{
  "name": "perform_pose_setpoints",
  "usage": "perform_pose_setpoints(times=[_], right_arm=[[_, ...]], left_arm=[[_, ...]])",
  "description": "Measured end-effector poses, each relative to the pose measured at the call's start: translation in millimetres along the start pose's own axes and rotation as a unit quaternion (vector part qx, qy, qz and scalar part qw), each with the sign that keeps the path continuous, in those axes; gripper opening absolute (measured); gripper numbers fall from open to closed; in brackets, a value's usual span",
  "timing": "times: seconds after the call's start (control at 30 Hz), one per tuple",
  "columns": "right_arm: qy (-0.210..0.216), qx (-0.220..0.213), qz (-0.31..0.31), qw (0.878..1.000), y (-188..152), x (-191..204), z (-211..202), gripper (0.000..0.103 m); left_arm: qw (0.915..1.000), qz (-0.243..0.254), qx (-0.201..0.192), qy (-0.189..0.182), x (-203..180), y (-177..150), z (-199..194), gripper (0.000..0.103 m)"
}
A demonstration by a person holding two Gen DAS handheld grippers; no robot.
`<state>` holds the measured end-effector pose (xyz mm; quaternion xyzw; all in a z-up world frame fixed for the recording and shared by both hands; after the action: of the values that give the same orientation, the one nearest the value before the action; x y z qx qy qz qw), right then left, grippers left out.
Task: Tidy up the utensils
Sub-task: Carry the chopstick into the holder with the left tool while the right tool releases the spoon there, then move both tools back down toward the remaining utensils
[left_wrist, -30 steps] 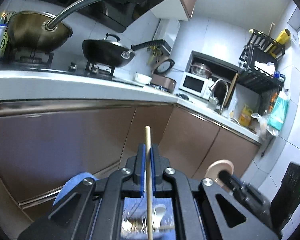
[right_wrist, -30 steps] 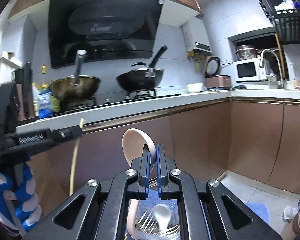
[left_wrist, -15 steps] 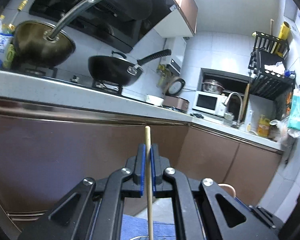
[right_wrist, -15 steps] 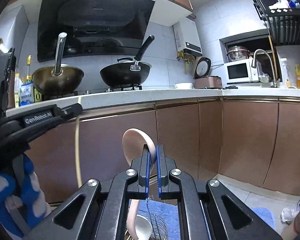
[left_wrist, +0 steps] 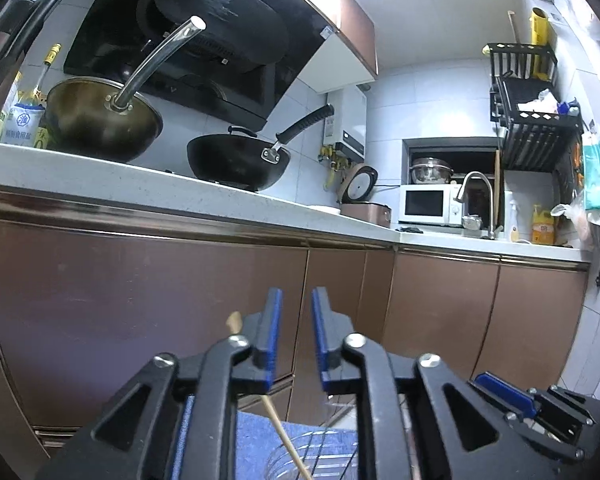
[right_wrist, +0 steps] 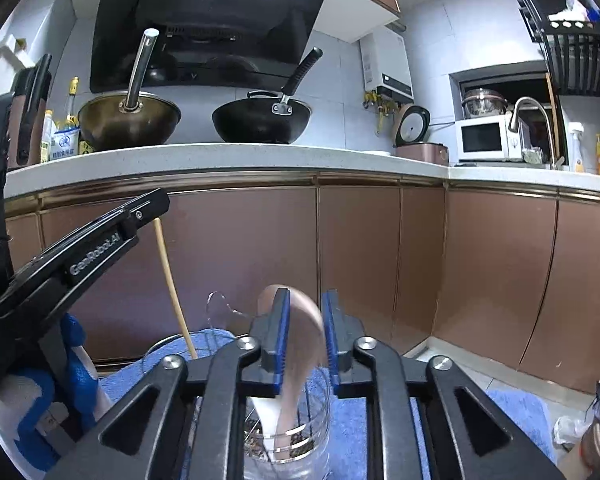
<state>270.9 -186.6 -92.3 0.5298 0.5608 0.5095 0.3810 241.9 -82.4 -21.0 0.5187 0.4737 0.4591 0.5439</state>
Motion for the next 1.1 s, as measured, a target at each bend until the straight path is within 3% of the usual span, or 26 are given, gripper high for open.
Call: perform_pose_setpoints(times=[0.33, 0.5, 0.57, 0.7, 0.8, 0.9, 1.03, 1.1], right_arm=[[0.006, -0.004, 0.004, 1.0, 17, 9, -39, 0.02], [0.01, 0.01, 0.02, 1.0, 25, 8, -67, 0.022], [0.015, 0.024, 0.03, 0.999, 25, 8, -77, 0.022], [0.03, 0.055, 0.049, 0.997, 19, 9, -94, 0.022], [0.042, 0.081, 0.054, 0.994, 10, 14, -105, 0.022], [0.054, 0.113, 0.06, 0.99, -2, 17, -109, 0.022], [0.062, 0.156, 0.062, 0.984, -22, 21, -110, 0.022], [0.066, 0.172, 0.063, 0.981, -31, 21, -109, 0.022]], left_arm=[[0.9994, -0.01, 0.033, 0.003, 39, 32, -47, 0.02], [0.9958, -0.003, 0.091, 0.009, 61, 41, -70, 0.021], [0.9904, 0.001, 0.138, 0.006, 67, 36, -74, 0.021], [0.9694, -0.001, 0.244, -0.026, 75, 11, -75, 0.021], [0.9403, -0.016, 0.334, -0.061, 80, -21, -70, 0.021], [0.8998, -0.041, 0.425, -0.091, 83, -60, -61, 0.021], [0.8636, -0.056, 0.488, -0.112, 81, -94, -53, 0.021], [0.852, -0.062, 0.505, -0.122, 77, -101, -49, 0.02]])
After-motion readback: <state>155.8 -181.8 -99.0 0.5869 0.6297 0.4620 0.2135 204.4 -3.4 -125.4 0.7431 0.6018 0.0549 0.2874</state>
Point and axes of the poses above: each gripper's, at about its wrist camera, not at the fingertips, and z roughly the way its jaws point, x to its left, y to its top, the point moved 1 cm from there along z, roughly the way its jaws point, and after that the axes turned 4 degrees about z, right-handed, at the moved point
